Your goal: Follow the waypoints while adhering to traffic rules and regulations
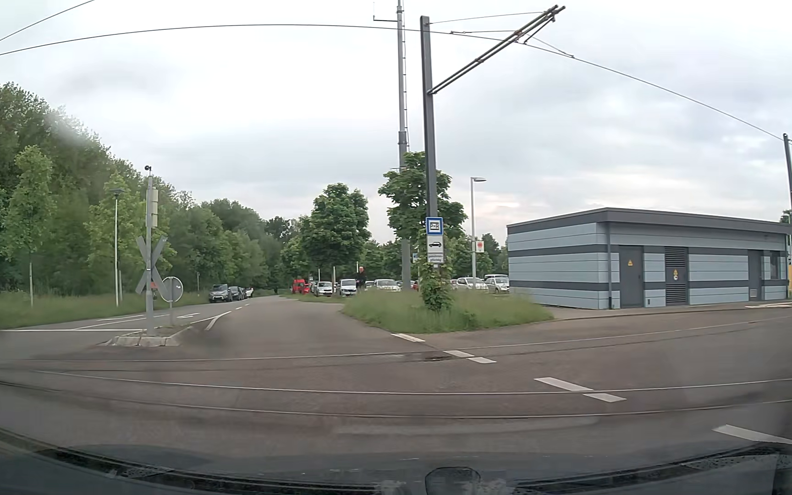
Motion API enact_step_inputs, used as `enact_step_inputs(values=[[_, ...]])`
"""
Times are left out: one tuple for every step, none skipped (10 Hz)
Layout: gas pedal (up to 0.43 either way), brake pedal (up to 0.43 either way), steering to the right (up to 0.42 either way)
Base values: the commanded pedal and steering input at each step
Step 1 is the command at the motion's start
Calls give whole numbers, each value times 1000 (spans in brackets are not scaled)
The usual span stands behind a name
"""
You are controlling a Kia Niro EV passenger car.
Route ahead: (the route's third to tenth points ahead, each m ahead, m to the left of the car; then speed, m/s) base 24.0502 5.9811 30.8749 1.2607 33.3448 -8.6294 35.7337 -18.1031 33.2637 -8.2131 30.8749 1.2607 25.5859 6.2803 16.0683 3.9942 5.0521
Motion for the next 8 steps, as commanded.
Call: enact_step_inputs(values=[[67, 0, -194], [67, 0, -173], [67, 0, -160], [67, 0, -139], [67, 0, -119], [67, 0, -112], [67, 0, -107], [67, 0, -100]])
